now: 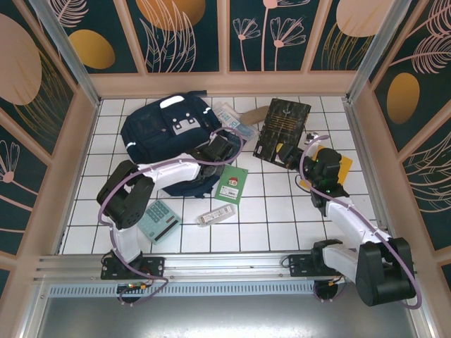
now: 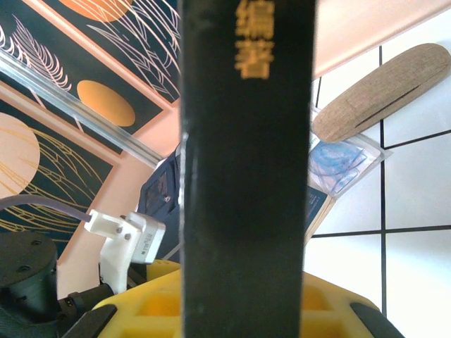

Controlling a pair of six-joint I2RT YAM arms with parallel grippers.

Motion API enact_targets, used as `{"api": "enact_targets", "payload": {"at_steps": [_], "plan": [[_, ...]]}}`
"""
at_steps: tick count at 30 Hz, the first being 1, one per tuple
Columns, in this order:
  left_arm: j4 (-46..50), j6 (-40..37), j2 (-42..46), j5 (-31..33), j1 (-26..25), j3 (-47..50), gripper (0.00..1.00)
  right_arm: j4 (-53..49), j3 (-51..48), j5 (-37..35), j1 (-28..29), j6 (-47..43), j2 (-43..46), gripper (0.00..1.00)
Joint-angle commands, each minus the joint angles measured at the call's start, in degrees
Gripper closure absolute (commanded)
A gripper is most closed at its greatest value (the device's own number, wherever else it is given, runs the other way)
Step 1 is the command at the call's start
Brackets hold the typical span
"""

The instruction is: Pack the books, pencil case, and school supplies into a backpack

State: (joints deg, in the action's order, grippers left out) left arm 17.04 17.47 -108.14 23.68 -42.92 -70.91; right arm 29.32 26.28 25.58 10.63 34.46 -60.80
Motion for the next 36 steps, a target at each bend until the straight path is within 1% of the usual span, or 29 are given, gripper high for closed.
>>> {"api": "enact_targets", "payload": {"at_steps": [1,5,7,8,9,10,11,12,17,23,27,28,32,36], "plan": [[2.09,-1.06,-2.36,2.42,0.05,-0.14,0.67,6.35,-0.09,0.79,0.53,-0.36,1.26,1.0],[0.98,-1.42,-1.38,1.19,0.06,0.09,0.8,6.5,-0.18,0.6,0.59,-0.36,1.03,1.0],[1.07,-1.66,-1.45,-0.2,0.07,-0.14,0.78,6.54,-0.18,0.61,0.53,-0.4,0.84,1.0],[1.28,-1.82,-1.75,-0.62,0.11,-0.25,0.74,6.53,-0.18,0.6,0.53,-0.31,0.78,1.0],[1.71,-2.01,-2.34,-1.17,0.06,-0.49,0.73,6.47,-0.18,0.64,0.54,-0.27,0.77,1.0],[2.0,-2.15,-2.8,-1.39,0.09,-0.62,0.78,6.53,-0.18,0.61,0.54,-0.25,0.83,1.0],[2.12,-2.1,-3.2,-1.43,0.06,-0.54,0.93,6.49,-0.18,0.64,0.59,-0.35,0.9,1.0],[2.11,-1.95,-3.34,-1.07,0.11,-0.43,1.0,6.45,-0.18,0.61,0.59,-0.35,0.94,1.0],[1.71,-0.24,0.71,2.39,0.11,-0.87,1.0,6.73,-0.26,1.02,0.54,-0.12,0.86,1.0],[2.55,0.61,7.37,6.85,0.08,-5.67,1.0,6.57,0.19,1.92,0.73,0.17,1.16,1.0],[3.26,-0.02,9.57,9.25,0.09,-9.09,1.0,6.41,0.68,2.91,1.36,0.64,1.4,1.0],[3.27,-0.36,11.35,9.53,0.1,-9.72,1.0,6.57,0.78,3.23,1.58,0.83,1.36,1.0],[3.46,-2.0,12.92,12.39,0.16,-12.51,1.0,8.41,1.07,5.48,4.1,2.9,0.19,1.0],[2.87,-4.28,13.78,14.0,0.19,-14.74,1.0,9.63,1.81,5.64,9.56,3.32,-2.32,1.0]]}}
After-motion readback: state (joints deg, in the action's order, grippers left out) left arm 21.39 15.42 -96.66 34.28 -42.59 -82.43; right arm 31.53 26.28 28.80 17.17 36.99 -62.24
